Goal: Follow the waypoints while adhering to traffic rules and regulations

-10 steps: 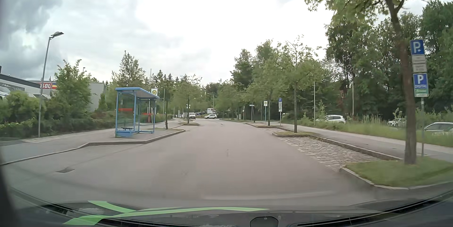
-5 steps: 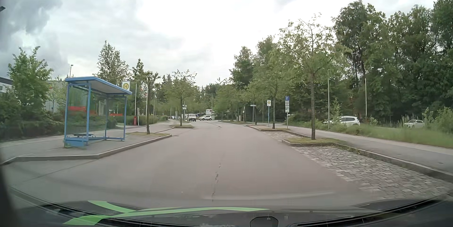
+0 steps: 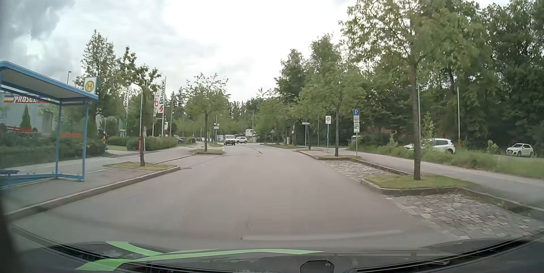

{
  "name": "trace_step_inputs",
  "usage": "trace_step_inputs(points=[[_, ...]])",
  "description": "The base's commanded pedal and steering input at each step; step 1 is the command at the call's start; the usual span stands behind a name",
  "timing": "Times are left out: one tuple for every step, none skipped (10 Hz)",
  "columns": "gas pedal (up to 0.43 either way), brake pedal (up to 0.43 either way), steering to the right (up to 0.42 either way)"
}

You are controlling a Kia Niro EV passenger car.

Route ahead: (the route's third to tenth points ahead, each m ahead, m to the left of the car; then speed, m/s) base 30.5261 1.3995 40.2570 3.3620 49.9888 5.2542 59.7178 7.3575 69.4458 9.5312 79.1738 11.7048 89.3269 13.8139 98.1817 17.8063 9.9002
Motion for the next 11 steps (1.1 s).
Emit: trace_step_inputs(points=[[0.130,0.000,0.000],[0.130,0.000,-0.001],[0.130,0.000,0.000],[0.130,0.000,-0.001],[0.130,0.000,-0.001],[0.130,0.000,-0.003],[0.130,0.000,-0.007],[0.130,0.000,-0.007],[0.130,0.000,-0.008],[0.130,0.000,-0.007],[0.130,0.000,-0.008]])
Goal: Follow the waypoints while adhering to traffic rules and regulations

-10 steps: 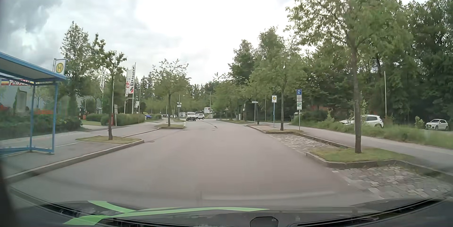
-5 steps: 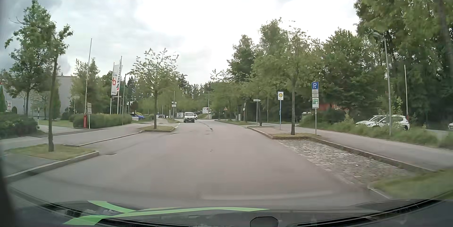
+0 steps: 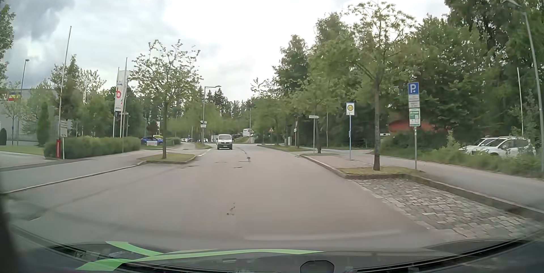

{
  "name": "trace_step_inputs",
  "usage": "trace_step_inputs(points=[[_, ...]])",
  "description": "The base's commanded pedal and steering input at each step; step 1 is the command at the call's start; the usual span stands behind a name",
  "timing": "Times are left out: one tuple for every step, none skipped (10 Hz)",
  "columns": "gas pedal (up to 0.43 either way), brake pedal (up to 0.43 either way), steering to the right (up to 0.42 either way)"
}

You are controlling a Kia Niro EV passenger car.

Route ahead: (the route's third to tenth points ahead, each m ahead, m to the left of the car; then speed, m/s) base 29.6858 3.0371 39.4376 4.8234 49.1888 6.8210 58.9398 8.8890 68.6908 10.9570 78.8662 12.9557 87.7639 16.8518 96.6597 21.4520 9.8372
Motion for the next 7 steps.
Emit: trace_step_inputs(points=[[0.130,0.000,-0.013],[0.130,0.000,-0.019],[0.130,0.000,-0.020],[0.130,0.000,-0.019],[0.130,0.000,-0.020],[0.130,0.000,-0.019],[0.130,0.000,-0.020]])
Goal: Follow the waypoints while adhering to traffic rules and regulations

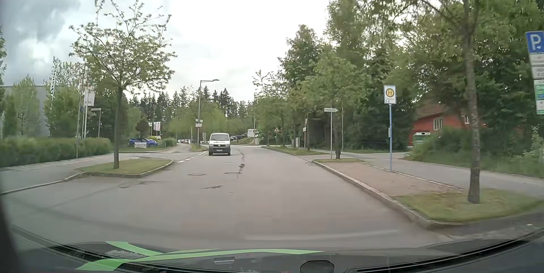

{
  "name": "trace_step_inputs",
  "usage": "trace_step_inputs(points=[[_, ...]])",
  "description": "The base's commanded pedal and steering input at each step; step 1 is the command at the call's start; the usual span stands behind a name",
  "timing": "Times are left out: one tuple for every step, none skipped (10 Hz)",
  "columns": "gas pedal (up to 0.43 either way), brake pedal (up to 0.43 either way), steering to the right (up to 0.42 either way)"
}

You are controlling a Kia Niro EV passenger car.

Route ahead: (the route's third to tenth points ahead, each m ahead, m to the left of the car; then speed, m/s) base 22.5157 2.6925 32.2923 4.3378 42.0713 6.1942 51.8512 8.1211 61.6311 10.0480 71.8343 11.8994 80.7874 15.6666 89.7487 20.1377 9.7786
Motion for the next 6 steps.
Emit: trace_step_inputs(points=[[0.130,0.000,-0.019],[0.130,0.000,-0.019],[0.130,0.000,-0.019],[0.130,0.000,-0.020],[0.130,0.000,-0.020],[0.130,0.000,-0.020]])
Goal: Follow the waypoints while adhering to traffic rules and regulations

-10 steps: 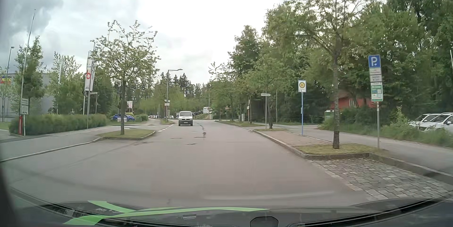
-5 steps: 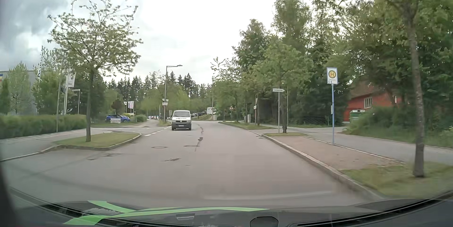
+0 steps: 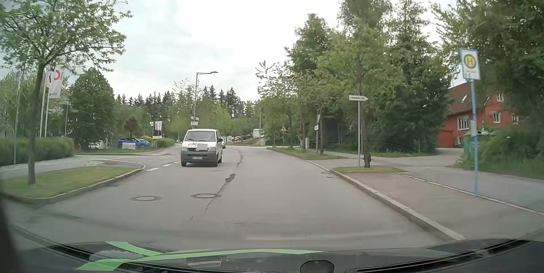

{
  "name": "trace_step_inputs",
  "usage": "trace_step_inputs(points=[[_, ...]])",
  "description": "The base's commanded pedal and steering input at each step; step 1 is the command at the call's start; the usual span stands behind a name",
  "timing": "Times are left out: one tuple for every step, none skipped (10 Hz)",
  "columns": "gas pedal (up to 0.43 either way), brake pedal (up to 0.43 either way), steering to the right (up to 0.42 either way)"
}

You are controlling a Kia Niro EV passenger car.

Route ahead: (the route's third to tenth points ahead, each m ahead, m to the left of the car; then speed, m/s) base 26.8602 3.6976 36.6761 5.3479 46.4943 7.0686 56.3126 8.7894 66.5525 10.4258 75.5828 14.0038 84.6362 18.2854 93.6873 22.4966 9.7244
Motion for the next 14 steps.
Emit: trace_step_inputs(points=[[0.130,0.000,-0.019],[0.130,0.000,-0.020],[0.130,0.000,-0.020],[0.130,0.000,-0.021],[0.130,0.000,-0.021],[0.130,0.000,-0.021],[0.130,0.000,-0.021],[0.130,0.000,-0.021],[0.130,0.000,-0.021],[0.130,0.000,-0.021],[0.130,0.000,-0.022],[0.130,0.000,-0.021],[0.130,0.000,-0.022],[0.130,0.000,-0.022]])
